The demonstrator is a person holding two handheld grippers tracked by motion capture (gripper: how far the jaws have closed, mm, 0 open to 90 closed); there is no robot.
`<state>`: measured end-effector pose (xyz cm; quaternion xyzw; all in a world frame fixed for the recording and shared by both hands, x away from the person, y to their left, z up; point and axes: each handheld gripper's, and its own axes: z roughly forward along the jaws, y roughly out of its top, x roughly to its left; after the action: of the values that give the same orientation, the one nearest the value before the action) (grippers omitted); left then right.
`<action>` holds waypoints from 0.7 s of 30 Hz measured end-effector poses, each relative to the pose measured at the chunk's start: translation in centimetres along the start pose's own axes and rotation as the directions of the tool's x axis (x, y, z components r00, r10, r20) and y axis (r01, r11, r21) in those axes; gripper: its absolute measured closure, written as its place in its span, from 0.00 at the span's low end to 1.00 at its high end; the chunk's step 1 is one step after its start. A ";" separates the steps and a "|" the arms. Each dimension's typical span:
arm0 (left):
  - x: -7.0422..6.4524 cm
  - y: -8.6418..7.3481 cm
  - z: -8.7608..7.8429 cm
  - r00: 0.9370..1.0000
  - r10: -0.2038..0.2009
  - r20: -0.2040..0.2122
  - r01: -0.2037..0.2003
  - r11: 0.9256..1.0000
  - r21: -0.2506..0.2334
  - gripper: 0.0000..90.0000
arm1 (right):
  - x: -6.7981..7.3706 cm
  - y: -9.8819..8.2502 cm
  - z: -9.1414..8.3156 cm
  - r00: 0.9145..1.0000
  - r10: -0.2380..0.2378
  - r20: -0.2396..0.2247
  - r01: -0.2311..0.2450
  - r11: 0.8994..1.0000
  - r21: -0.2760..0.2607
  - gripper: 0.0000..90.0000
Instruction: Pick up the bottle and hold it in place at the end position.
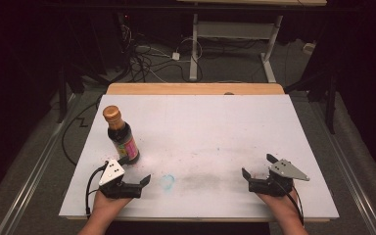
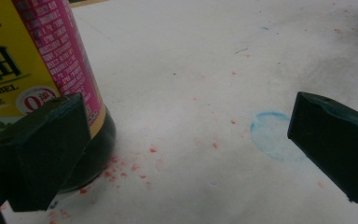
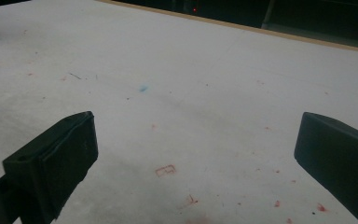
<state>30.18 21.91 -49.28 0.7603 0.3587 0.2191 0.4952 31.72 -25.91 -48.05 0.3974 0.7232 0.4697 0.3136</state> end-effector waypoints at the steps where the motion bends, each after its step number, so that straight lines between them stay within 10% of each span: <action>1: 0.0 0.0 0.0 1.000 -0.004 0.001 0.004 1.000 -0.001 0.00 | 0.0 0.0 0.0 1.000 -0.001 0.001 0.001 1.000 0.001 0.00; 21: 0.0 0.1 0.1 1.000 -0.001 0.007 0.001 1.000 0.015 0.00 | 0.2 0.0 0.0 1.000 -0.020 0.011 0.020 1.000 0.006 0.00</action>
<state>30.32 21.82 -49.26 0.7646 0.3591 0.2133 0.4908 31.65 -25.70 -48.09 0.3937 0.7268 0.4623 0.3210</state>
